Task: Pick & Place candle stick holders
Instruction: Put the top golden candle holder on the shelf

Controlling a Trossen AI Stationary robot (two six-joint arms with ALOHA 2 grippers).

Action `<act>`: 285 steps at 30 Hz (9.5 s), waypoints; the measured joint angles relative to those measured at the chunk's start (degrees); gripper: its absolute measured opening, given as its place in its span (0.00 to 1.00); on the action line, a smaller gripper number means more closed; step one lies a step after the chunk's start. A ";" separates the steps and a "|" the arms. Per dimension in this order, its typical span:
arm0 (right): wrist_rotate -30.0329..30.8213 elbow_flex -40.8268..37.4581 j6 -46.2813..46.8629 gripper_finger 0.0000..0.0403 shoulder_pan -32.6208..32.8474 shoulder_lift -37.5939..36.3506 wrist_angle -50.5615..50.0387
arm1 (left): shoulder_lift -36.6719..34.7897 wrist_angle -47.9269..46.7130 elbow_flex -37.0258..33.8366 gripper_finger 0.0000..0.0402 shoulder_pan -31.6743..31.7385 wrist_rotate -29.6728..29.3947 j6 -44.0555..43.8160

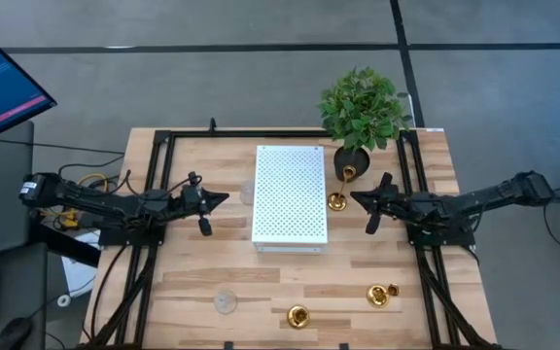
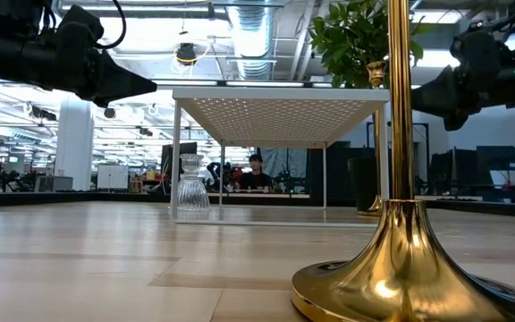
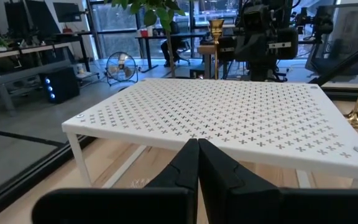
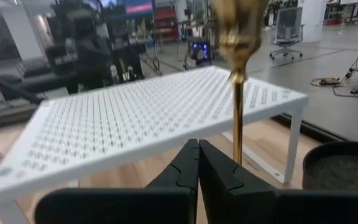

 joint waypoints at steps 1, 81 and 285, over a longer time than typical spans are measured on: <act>-0.20 0.00 -0.01 0.00 0.00 0.76 0.05 | 0.00 0.00 0.00 0.02 -0.02 0.00 0.00; 5.74 5.51 7.45 0.01 -4.56 43.56 19.29 | 0.02 -0.55 0.00 0.02 0.00 0.04 -0.11; -16.36 51.49 -5.37 0.00 -19.21 57.37 -18.56 | 2.56 -0.55 -0.04 0.02 -0.02 0.26 -0.48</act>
